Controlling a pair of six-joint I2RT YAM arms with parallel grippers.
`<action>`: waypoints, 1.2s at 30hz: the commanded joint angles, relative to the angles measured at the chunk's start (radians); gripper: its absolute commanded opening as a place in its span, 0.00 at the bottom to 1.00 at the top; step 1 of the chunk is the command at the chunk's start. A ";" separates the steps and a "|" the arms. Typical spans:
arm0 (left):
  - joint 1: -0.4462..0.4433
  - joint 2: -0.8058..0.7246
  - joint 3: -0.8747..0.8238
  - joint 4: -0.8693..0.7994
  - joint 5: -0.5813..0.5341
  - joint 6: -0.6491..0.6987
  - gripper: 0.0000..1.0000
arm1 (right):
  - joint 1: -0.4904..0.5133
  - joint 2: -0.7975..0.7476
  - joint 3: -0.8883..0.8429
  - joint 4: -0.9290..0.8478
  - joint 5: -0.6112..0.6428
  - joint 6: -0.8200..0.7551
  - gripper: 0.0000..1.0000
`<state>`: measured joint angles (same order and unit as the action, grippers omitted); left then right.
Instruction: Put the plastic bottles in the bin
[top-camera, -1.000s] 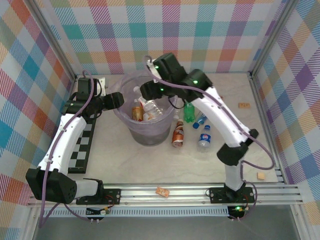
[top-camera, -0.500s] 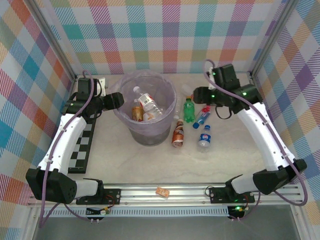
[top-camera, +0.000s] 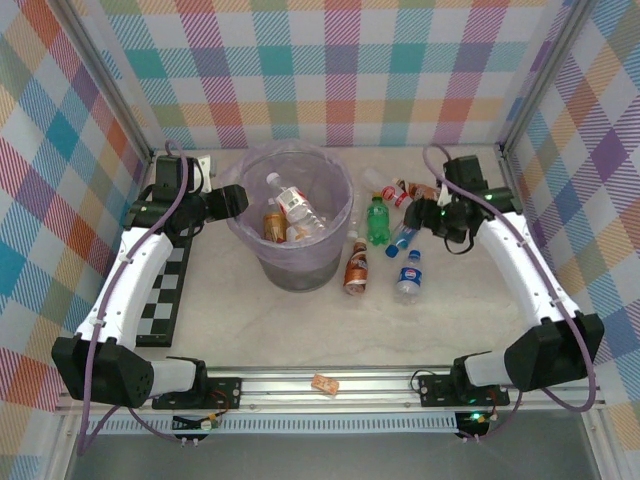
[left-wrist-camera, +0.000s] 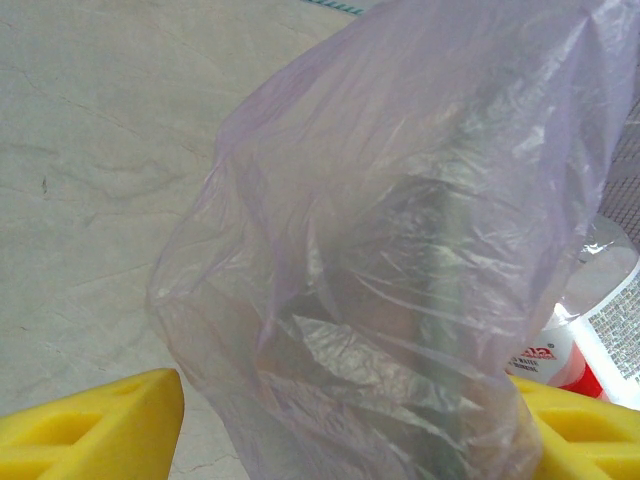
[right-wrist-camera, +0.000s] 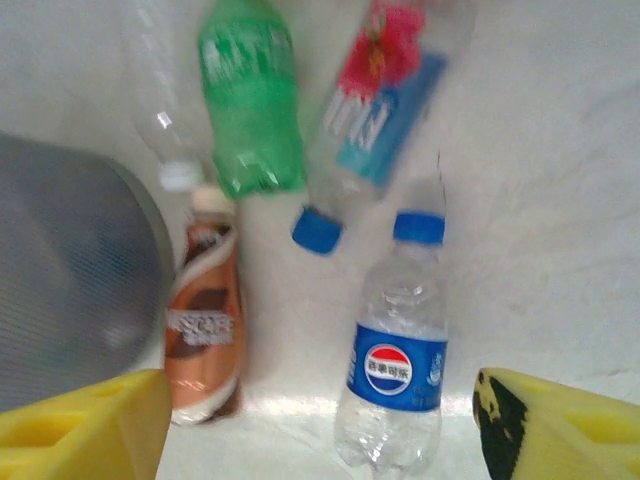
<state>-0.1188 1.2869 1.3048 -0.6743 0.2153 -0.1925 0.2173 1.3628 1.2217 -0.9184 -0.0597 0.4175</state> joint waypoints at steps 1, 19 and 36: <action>0.014 -0.002 -0.011 -0.013 -0.018 0.015 0.71 | 0.013 0.007 -0.105 0.084 -0.065 0.051 0.81; 0.014 0.005 -0.011 -0.016 -0.020 0.016 0.71 | 0.033 0.164 -0.324 0.262 0.033 0.131 0.77; 0.014 0.004 -0.010 -0.018 -0.025 0.018 0.71 | 0.033 0.118 -0.303 0.183 0.082 0.121 0.56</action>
<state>-0.1188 1.2873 1.3048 -0.6743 0.2150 -0.1925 0.2481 1.5257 0.8982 -0.6846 0.0032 0.5419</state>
